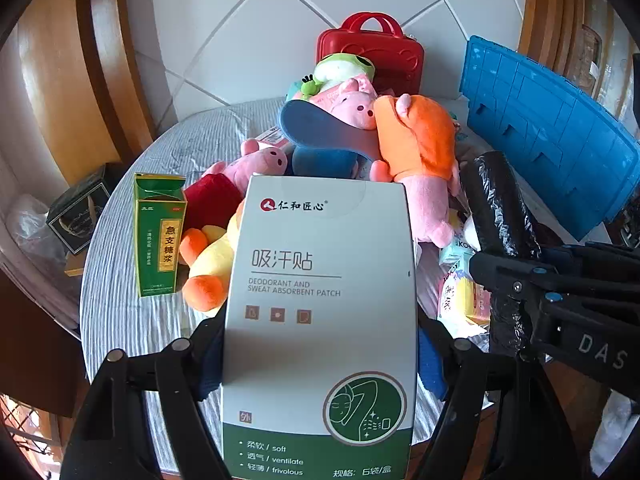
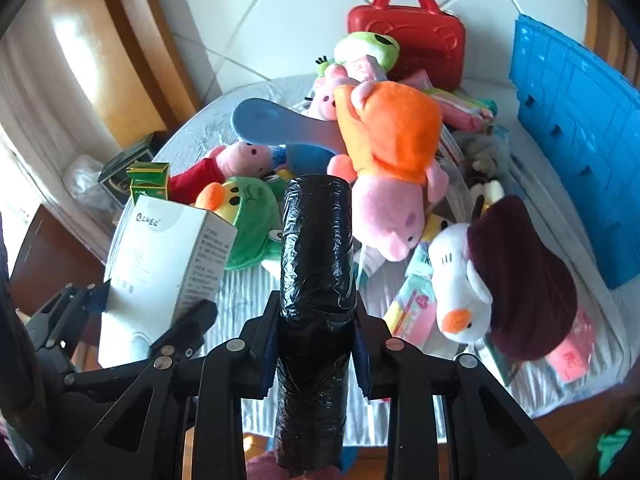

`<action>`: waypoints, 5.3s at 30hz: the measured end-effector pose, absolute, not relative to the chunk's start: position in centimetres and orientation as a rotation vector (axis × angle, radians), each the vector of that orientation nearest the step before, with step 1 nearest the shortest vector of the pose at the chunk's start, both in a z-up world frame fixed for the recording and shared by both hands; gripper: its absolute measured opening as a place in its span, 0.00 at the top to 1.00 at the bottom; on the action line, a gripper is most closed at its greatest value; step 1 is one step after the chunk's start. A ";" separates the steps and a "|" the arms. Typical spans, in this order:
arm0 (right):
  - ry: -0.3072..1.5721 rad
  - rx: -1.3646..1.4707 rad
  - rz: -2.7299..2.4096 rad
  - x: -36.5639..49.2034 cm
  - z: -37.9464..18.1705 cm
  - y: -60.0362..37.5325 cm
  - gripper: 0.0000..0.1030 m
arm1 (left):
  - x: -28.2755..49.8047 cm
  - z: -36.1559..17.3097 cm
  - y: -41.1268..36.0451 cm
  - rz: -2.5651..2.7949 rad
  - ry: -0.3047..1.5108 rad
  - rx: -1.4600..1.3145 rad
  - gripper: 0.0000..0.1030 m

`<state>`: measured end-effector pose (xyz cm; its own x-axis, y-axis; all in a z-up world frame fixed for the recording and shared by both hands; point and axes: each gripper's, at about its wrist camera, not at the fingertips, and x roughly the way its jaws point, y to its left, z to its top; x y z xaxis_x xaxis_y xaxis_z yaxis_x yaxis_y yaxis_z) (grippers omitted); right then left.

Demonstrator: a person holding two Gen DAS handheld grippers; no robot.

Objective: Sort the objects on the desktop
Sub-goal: 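Lift the white box and black umbrella and carry both toward the blue crate, then lower the white box and umbrella into the crate and open both tools, then lift both open tools out of the crate and move back over the pile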

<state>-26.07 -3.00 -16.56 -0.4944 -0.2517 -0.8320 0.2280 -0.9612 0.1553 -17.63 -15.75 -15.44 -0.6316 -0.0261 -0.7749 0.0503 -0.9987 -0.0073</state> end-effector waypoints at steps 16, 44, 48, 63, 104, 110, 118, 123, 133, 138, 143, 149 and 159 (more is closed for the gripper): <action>0.045 1.366 -2.614 -28.0 -13.4 -5.9 0.71 | -21.1 -14.5 -18.3 -2.927 0.167 1.293 0.27; 0.040 1.191 -2.615 -25.5 -9.2 14.6 0.70 | -20.0 -9.7 4.1 -2.924 0.014 1.138 0.26; 0.049 1.172 -2.581 -26.4 -8.8 16.0 0.70 | -20.8 -9.0 5.6 -2.892 -0.016 1.123 0.26; 0.096 1.109 -2.698 -32.3 -5.2 17.9 0.70 | -28.3 -6.0 5.6 -3.010 0.080 0.989 0.26; 0.187 1.749 -2.363 -59.5 -9.4 63.9 0.70 | -60.5 -9.3 50.4 -2.505 0.196 1.985 0.26; 0.173 1.885 -2.188 -59.6 -12.5 63.9 0.70 | -59.9 -12.0 51.7 -2.405 0.072 2.083 0.26; 0.266 1.867 -2.183 -58.4 -11.3 63.3 0.63 | -59.0 -10.6 52.0 -2.415 0.052 2.040 0.10; 0.275 1.804 -2.244 -58.0 -9.7 64.1 0.22 | -56.4 -7.8 50.0 -2.529 0.099 1.919 0.04; 0.206 1.470 -2.452 -51.5 -0.7 62.0 0.00 | -47.5 1.0 43.0 -2.854 0.111 1.452 0.01; 0.161 1.318 -2.563 -46.2 2.7 57.3 0.00 | -41.3 3.4 36.7 -2.956 0.098 1.207 0.00; 0.084 1.178 -2.664 -39.8 3.9 50.0 0.00 | -35.1 2.9 28.7 -3.022 0.037 1.059 0.00; -0.065 1.126 -2.708 -34.0 1.8 40.6 0.00 | -28.3 0.3 18.4 -3.029 -0.059 0.951 0.00; -0.053 1.170 -2.700 -28.6 -0.1 31.8 0.00 | -22.8 -4.2 9.4 -2.958 0.101 1.068 0.00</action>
